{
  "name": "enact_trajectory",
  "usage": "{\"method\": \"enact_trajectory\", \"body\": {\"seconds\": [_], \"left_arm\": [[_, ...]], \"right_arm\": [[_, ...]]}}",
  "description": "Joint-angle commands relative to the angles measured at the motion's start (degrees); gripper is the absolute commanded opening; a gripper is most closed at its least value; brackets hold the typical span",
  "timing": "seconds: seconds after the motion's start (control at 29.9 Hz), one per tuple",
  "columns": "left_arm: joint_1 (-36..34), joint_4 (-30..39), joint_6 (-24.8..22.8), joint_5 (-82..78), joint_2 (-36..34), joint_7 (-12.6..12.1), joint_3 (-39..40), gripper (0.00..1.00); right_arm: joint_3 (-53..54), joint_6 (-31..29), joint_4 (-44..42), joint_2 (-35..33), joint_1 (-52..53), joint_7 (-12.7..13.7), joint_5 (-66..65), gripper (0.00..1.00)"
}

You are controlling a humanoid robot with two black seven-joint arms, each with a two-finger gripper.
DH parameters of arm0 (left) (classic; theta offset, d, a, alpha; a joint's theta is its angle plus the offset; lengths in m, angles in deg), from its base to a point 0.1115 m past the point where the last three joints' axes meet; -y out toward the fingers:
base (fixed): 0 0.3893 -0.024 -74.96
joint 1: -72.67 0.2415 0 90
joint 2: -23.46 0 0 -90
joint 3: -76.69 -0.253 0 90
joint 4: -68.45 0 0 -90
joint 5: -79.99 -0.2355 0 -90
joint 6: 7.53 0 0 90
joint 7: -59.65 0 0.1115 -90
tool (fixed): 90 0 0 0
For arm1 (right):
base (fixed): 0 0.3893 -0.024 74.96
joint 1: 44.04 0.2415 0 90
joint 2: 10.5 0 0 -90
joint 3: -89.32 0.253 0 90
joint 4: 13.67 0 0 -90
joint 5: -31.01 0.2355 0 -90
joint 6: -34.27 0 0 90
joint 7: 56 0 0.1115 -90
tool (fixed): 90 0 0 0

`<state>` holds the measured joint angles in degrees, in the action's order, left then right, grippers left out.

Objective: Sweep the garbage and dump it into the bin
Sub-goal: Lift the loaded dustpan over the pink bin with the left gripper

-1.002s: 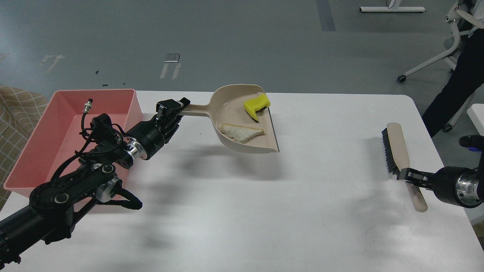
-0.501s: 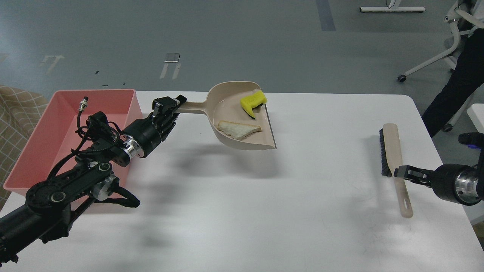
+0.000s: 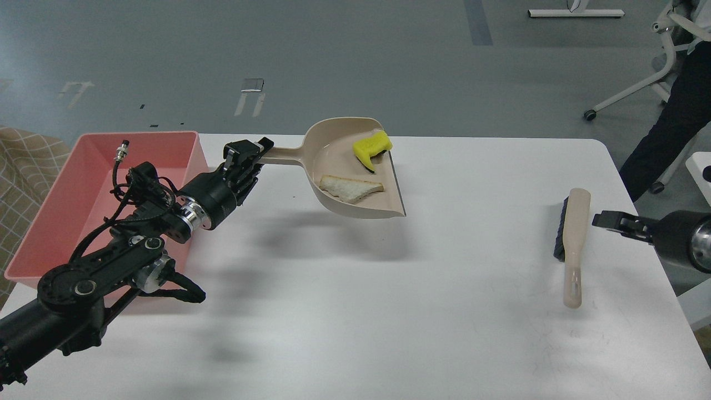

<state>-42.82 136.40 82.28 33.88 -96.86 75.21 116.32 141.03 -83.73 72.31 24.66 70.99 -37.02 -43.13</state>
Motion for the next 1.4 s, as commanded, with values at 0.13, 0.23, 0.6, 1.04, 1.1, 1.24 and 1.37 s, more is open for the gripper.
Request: {"method": "enact_trajectory", "body": {"seconds": [0.13, 0.23, 0.6, 1.04, 1.1, 1.24, 1.37], "left_arm": [[-0.35, -0.01, -0.16, 1.81, -0.26, -0.09, 1.15, 0.04], [-0.87, -0.01, -0.25, 1.90, -0.52, -0.18, 1.51, 0.04], [-0.96, 1.05, -0.86, 4.09, -1.58, 0.26, 4.76, 0.04], [0.53, 8.87, -1.57, 4.36, -8.87, -0.35, 7.39, 0.04], [0.53, 8.87, -2.01, 4.97, -9.92, -0.35, 7.66, 0.04], [0.53, 8.87, -3.33, 7.96, -12.74, -0.26, 7.57, 0.04], [0.71, 8.87, -3.68, 8.93, -15.28, 0.09, 7.57, 0.04]], "right_arm": [[14.70, 0.00, -2.21, 6.30, 0.72, 0.09, 0.58, 0.98], [22.60, 0.00, -5.10, 13.76, 0.81, 0.10, 4.07, 0.99], [36.78, 0.00, -11.70, 37.95, 2.74, -0.26, 14.63, 0.99], [40.22, 0.00, -24.45, 47.90, 4.32, -20.73, 15.78, 0.96], [40.22, 0.00, -26.99, 48.42, 4.67, -22.66, 15.79, 0.96], [40.30, 0.00, -31.30, 49.92, 4.76, -25.74, 15.79, 0.97], [40.39, 0.00, -32.71, 51.23, 4.67, -27.94, 15.87, 0.97]]}}
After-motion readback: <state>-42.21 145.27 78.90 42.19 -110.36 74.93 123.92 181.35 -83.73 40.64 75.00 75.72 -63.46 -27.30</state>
